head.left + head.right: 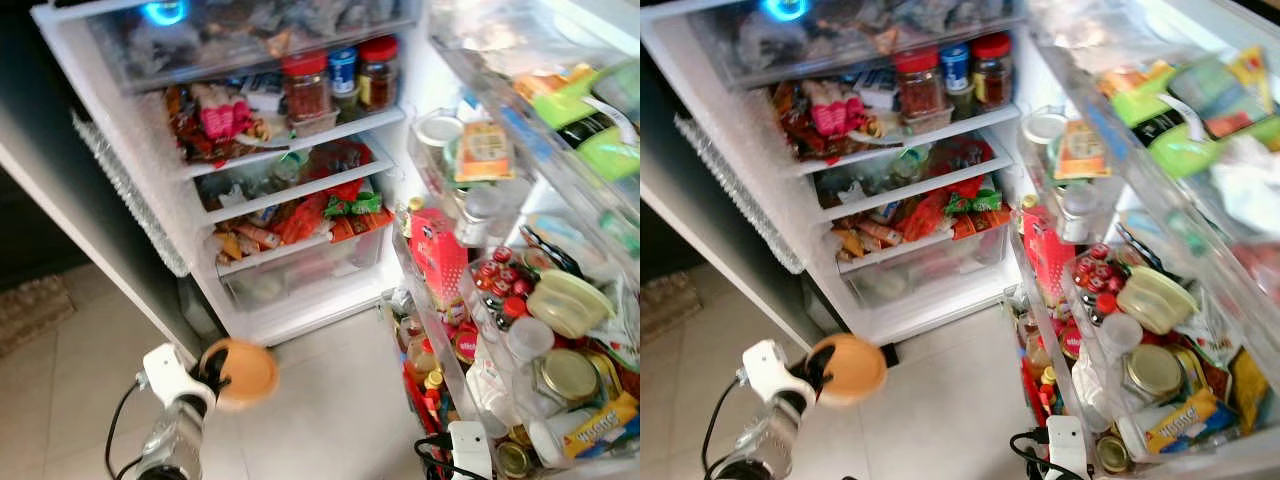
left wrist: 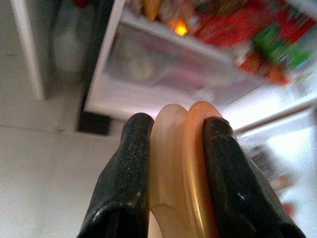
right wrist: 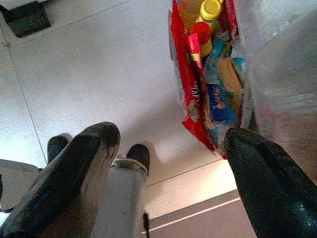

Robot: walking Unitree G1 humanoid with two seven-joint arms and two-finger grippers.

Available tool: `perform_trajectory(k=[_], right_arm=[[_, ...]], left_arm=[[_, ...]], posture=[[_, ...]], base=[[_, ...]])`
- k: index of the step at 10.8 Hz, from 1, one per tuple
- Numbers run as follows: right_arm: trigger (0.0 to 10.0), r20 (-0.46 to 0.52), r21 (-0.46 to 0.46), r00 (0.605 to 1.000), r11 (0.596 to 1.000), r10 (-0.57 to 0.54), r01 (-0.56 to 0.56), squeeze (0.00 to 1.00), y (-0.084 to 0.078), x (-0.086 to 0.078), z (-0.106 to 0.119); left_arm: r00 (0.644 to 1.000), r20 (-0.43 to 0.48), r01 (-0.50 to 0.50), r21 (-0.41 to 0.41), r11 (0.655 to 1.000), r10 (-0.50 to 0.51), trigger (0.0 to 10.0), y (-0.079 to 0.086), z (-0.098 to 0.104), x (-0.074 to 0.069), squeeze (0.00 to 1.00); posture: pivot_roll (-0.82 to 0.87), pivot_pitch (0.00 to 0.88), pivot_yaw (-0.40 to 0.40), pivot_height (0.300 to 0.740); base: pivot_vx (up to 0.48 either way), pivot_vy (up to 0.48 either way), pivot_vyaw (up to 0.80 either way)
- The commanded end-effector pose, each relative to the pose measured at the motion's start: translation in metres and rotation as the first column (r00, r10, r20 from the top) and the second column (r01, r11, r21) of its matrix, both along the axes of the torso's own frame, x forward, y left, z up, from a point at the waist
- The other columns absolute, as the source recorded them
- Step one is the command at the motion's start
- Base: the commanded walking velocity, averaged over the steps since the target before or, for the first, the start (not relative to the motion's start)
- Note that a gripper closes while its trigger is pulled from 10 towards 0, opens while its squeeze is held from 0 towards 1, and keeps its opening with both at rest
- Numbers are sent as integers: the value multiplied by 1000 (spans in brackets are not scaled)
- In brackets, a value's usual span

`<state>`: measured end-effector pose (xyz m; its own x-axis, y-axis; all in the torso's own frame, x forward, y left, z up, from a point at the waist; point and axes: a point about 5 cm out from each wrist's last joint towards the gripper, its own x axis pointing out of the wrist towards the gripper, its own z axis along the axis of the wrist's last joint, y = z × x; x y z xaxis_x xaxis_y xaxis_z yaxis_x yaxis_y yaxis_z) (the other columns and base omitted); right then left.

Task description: Restocking fridge

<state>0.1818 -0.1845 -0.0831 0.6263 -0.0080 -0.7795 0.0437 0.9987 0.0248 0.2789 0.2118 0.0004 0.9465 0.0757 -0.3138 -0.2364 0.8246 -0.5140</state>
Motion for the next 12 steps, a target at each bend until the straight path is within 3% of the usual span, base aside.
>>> perform_trajectory(k=[1,3,12], right_arm=[[10000,-17,7,1000,1000,6,-6,0,3,-4,-2],[10000,-17,3,1000,1000,8,-8,0,2,-4,-2],[10000,-12,-28,1000,1000,-2,2,0,-3,-3,-1]], left_arm=[[999,44,-23,-66,998,26,10000,2,4,0,0],[996,89,-15,-138,990,27,10000,-4,8,0,0],[979,203,40,-282,959,18,10000,-11,26,3,0]], posture=[[-76,128,37,740],[-72,129,37,740],[-72,131,35,740]], base=[[0,0,0],[0,0,0],[0,0,0]])
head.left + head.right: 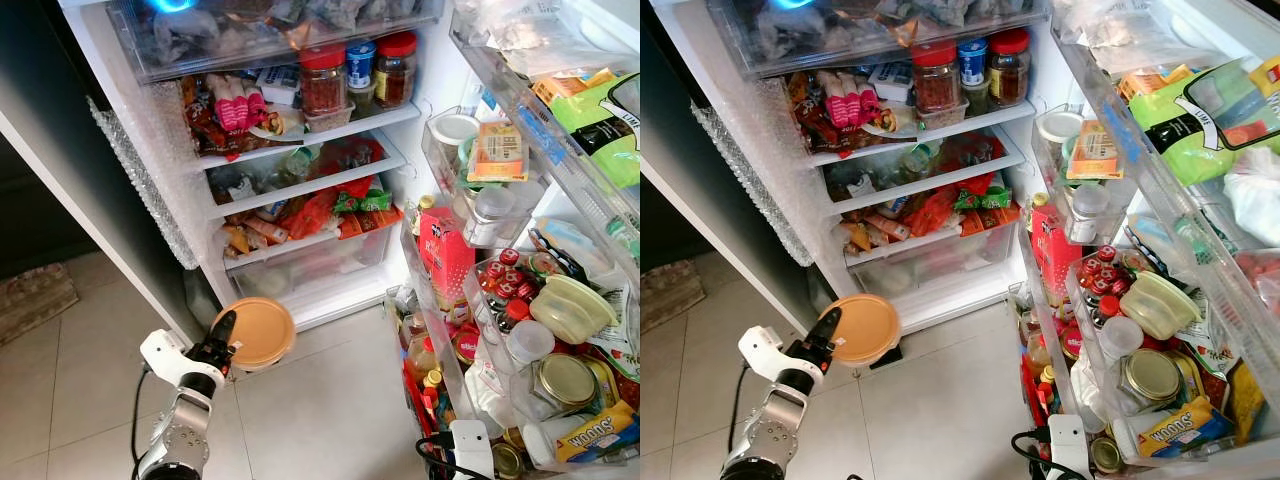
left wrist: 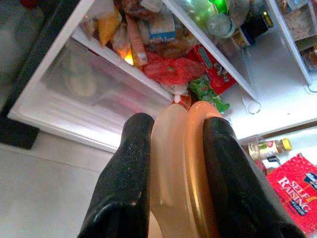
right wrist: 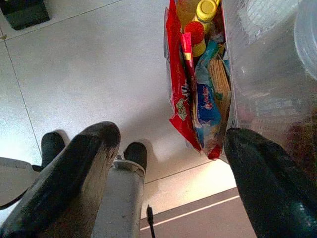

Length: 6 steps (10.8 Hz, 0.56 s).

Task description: Restocking fridge

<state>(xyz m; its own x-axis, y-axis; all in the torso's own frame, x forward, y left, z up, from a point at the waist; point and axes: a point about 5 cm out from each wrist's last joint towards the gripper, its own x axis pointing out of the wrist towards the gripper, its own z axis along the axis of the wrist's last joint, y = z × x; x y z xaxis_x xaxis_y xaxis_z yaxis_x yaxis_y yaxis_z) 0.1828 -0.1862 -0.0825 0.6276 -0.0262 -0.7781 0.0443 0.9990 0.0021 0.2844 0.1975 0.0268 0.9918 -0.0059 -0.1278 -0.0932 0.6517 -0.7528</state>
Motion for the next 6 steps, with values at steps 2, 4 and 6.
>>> perform_trajectory(k=[2,4,6], right_arm=[[10000,-14,-5,1000,1000,-2,2,0,-1,-4,-2],[10000,-16,-9,1000,1000,0,0,0,-2,-4,-2],[10000,-16,-10,1000,1000,-1,1,0,-2,-4,-2]], left_arm=[[1000,5,-5,-14,1000,5,10000,3,0,-3,0],[1000,16,8,-22,1000,-8,10000,0,3,-2,0],[1000,18,11,-24,1000,-11,10000,1,4,-1,0]], posture=[[-72,131,35,740],[-69,132,34,740],[-69,132,34,740]], base=[[0,0,0],[127,0,0],[255,0,0]])
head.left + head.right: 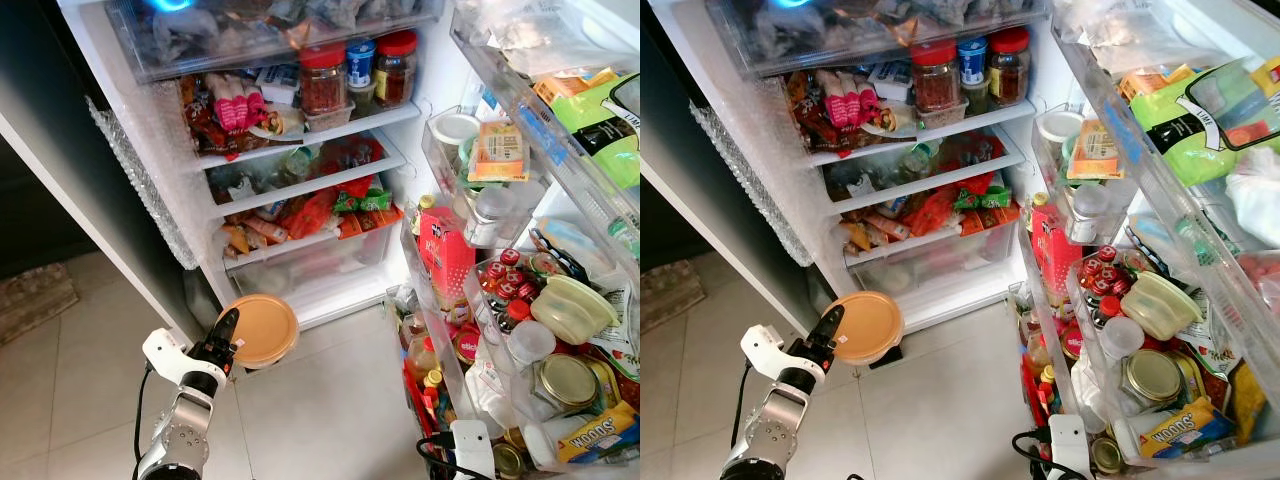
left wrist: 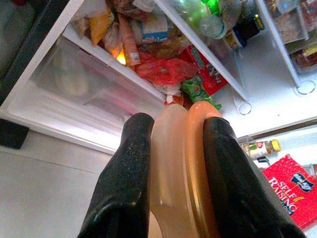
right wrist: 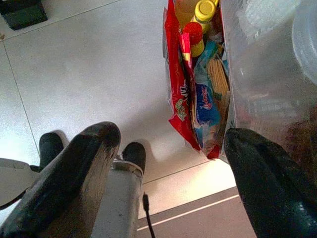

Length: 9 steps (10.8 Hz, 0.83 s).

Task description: Restocking fridge

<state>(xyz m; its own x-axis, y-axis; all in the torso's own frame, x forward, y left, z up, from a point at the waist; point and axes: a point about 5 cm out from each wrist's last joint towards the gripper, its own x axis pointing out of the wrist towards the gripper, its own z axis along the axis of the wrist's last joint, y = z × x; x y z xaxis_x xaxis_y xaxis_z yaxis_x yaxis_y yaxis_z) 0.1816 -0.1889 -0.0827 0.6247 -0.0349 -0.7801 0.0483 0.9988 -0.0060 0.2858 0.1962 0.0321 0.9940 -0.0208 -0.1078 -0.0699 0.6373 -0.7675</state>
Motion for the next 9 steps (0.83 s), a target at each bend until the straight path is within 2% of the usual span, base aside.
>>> perform_trajectory(k=[1,9], right_arm=[[10000,-13,-1,1000,1000,3,-3,0,1,-3,-2],[10000,-21,5,1000,1000,6,-6,0,2,-3,-2]], left_arm=[[1000,-1,0,-4,1000,0,10000,2,-1,-3,0],[1000,0,16,-3,1000,-16,10000,1,2,-2,0]], posture=[[-69,133,35,740],[-67,132,35,740]], base=[[259,0,0],[290,0,0]])
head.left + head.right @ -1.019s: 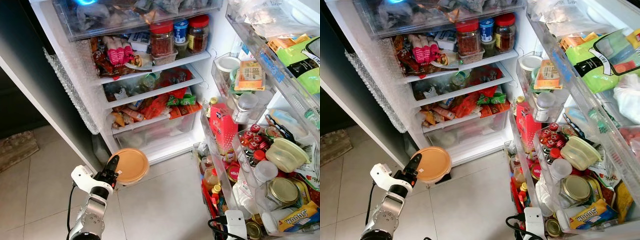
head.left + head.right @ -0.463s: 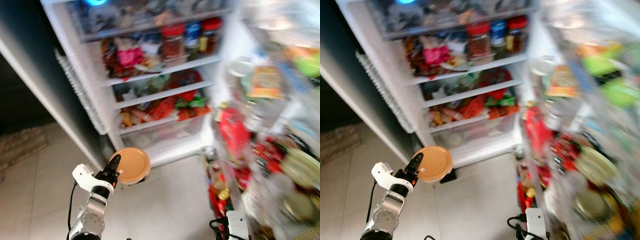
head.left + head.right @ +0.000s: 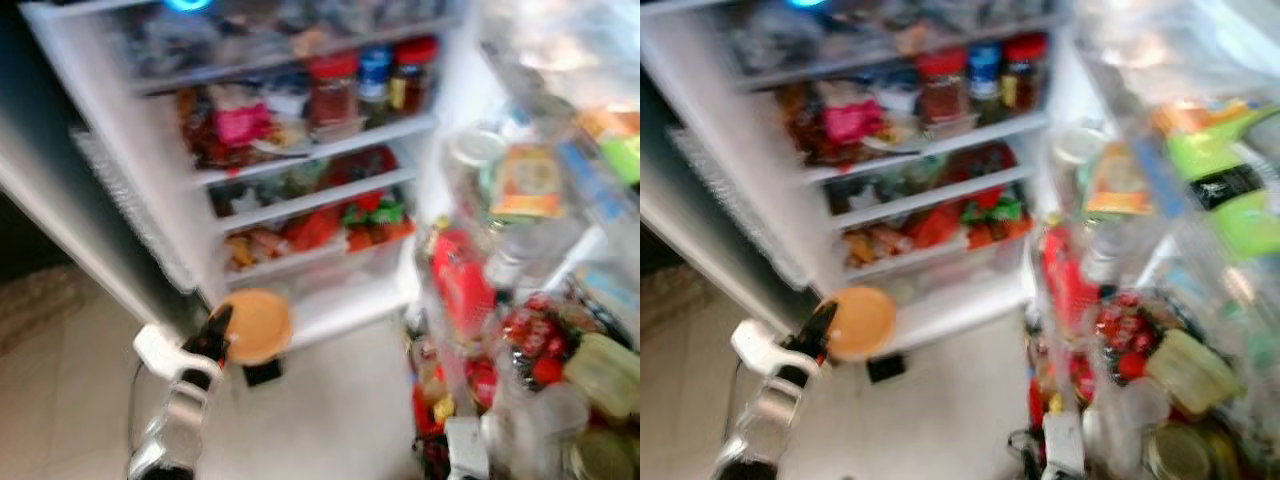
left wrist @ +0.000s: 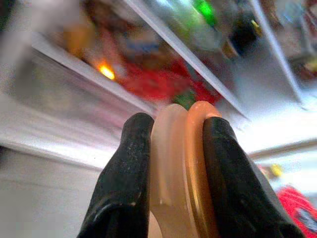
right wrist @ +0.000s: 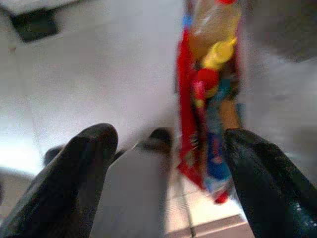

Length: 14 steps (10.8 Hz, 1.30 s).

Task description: Restocking fridge

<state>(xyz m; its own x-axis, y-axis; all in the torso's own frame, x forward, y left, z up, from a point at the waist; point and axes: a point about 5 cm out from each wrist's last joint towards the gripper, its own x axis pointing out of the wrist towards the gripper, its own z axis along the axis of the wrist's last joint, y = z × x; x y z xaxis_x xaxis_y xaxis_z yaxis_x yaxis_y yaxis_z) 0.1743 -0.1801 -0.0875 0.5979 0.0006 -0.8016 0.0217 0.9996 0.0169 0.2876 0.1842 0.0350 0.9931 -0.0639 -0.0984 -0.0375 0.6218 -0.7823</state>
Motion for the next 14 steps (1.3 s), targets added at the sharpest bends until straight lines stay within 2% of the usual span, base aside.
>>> perform_trajectory(k=[1,14], right_arm=[[10000,14,-19,1000,1000,-21,21,0,-7,4,3],[10000,11,-11,1000,1000,-11,11,0,-6,4,3]], left_arm=[[1000,-8,-25,20,999,25,10000,13,-1,-4,0],[1000,-15,9,16,1000,-9,10000,9,-2,-4,0]], posture=[[-67,132,35,740],[-64,135,35,740]], base=[[311,0,0],[345,0,0]])
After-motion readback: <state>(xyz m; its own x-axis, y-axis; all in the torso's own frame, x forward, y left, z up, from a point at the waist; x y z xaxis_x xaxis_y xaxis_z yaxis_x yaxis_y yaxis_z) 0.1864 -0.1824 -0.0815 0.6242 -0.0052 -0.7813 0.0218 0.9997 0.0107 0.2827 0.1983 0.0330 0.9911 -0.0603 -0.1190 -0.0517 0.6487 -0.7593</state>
